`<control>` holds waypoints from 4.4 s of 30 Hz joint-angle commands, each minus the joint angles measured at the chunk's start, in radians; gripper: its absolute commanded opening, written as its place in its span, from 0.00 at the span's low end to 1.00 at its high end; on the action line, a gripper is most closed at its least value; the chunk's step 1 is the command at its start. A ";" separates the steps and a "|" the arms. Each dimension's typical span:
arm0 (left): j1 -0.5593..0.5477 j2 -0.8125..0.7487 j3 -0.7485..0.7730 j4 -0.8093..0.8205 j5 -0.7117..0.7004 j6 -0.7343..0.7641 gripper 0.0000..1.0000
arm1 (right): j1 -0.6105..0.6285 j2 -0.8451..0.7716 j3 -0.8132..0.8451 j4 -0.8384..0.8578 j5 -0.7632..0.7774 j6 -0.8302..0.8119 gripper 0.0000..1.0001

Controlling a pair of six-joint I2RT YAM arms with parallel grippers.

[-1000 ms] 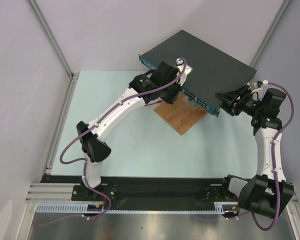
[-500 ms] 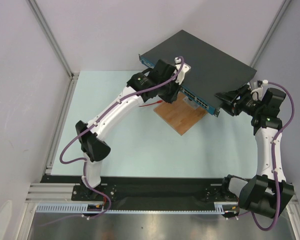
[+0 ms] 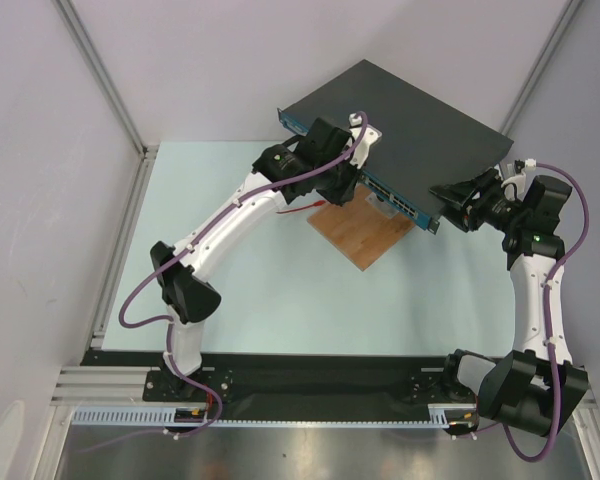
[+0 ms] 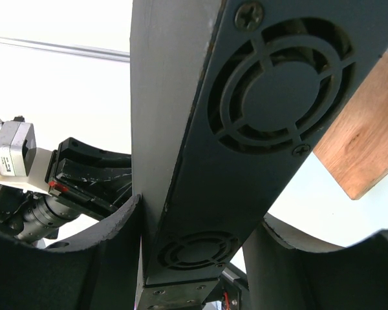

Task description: Insert the plug into the switch port

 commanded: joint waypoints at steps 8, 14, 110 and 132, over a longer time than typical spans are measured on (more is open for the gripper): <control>0.013 0.025 0.069 0.436 -0.020 0.039 0.16 | 0.075 -0.008 0.017 0.021 0.053 -0.350 0.00; 0.013 0.008 0.036 0.467 -0.005 0.031 0.21 | 0.075 -0.006 0.014 0.021 0.047 -0.352 0.00; 0.077 -0.700 -0.858 0.697 0.744 -0.196 0.44 | 1.156 -0.279 0.150 -0.171 0.776 -1.874 0.00; -0.007 -0.475 -0.502 0.086 0.670 0.246 0.55 | 1.253 -0.357 0.011 -0.152 0.818 -2.155 0.00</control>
